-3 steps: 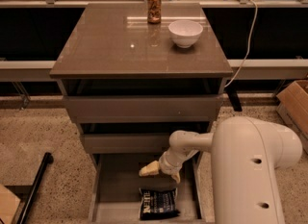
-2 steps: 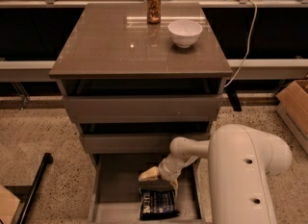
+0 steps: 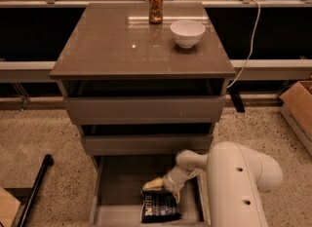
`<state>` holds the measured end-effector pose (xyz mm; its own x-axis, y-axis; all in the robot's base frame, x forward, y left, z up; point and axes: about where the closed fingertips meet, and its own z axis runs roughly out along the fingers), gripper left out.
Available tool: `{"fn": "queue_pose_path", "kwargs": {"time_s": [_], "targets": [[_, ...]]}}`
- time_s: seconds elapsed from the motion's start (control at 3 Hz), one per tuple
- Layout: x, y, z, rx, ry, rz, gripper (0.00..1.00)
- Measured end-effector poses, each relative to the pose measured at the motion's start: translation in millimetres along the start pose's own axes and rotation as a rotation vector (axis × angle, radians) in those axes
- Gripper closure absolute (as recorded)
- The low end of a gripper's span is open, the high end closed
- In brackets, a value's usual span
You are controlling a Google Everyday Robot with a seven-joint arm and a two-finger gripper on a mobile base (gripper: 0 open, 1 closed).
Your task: Pick blue chip bag from bottom drawer and place on counter
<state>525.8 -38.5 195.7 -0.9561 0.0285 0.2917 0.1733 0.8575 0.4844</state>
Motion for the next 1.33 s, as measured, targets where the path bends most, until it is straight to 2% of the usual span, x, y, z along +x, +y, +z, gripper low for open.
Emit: {"fn": "queue_pose_path", "kwargs": {"time_s": [0.67, 1.0, 1.33], "targets": [[-10.4, -50.0, 34.9, -0.017, 0.011, 0.092, 0.0], [-11.5, -60.4, 43.2, -0.012, 0.021, 0.106, 0.0], [-11.0, -59.7, 41.9, -0.012, 0.021, 0.106, 0.18]]}}
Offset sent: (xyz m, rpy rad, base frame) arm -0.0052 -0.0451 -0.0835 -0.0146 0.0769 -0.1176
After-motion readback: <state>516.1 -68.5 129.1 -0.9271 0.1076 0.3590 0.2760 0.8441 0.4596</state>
